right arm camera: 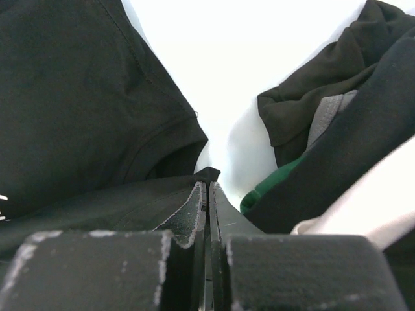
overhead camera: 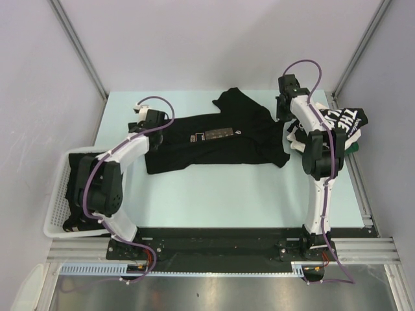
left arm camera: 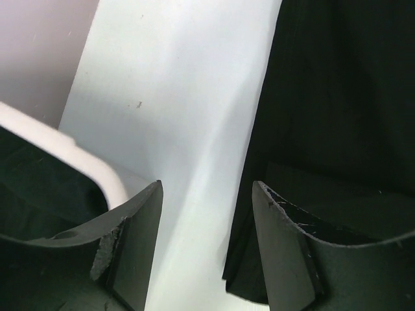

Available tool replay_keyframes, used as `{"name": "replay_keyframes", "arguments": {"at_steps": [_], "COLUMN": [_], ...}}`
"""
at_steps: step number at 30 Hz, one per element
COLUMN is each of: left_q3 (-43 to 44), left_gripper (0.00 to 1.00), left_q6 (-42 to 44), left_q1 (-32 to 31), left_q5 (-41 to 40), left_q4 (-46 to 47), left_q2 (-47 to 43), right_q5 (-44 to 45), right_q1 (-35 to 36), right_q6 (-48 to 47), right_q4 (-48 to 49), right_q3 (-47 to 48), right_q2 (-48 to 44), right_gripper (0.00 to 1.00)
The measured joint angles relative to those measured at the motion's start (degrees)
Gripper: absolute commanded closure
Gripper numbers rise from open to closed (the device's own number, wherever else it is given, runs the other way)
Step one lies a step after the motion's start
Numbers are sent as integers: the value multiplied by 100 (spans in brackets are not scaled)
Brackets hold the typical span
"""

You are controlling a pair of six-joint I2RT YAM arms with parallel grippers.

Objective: Fold and stack the t-shirts
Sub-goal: Fold the flattened tshirt in 1/3 of the way

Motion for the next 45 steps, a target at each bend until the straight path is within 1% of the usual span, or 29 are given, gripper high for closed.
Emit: {"name": "replay_keyframes", "arguments": {"at_steps": [2,9,10,13,14,19,24,27,32,36,39,45], "left_q3": [-90,-448,-496,-623,-673,-791,-890,-933,-988,-1086,-1132,-1143], "left_gripper": [37,37,37,36,36,35,34,34,34,34,34,33], "left_q6": [-50,-267,-299,-321,-345,-363,-452,-516,-605,-636,-662,-704], "left_q1": [0,-2,-4,-31,-50,-197,-400,-490,-664,-752,-767,-778], "left_q5": [15,188,225,345,396,568,697,798,929,966,966,964], "left_q4": [-28,-219,-243,-313,-326,-354,-411,-466,-505,-533,-584,-728], "left_q2": [-188,-581,-627,-798,-883,-1226,-1320,-1320,-1377,-1526,-1604,-1858], "right_q5": [2,98,118,142,153,175,94,-70,-302,-415,-468,-566], "right_q1": [11,96,111,136,144,151,153,153,168,212,284,442], "right_q6": [0,-2,-4,-2,-22,-85,-57,15,149,264,374,603], "right_q4": [20,13,4,7,9,22,48,149,175,57,-66,-297], "right_q3": [0,136,155,199,234,487,581,90,-1178,-1585,-1775,-2260], "right_q2": [39,304,330,354,356,358,295,-63,-1182,-1749,-1893,-1893], "right_gripper": [92,81,77,58,56,52,51,50,50,50,51,51]}}
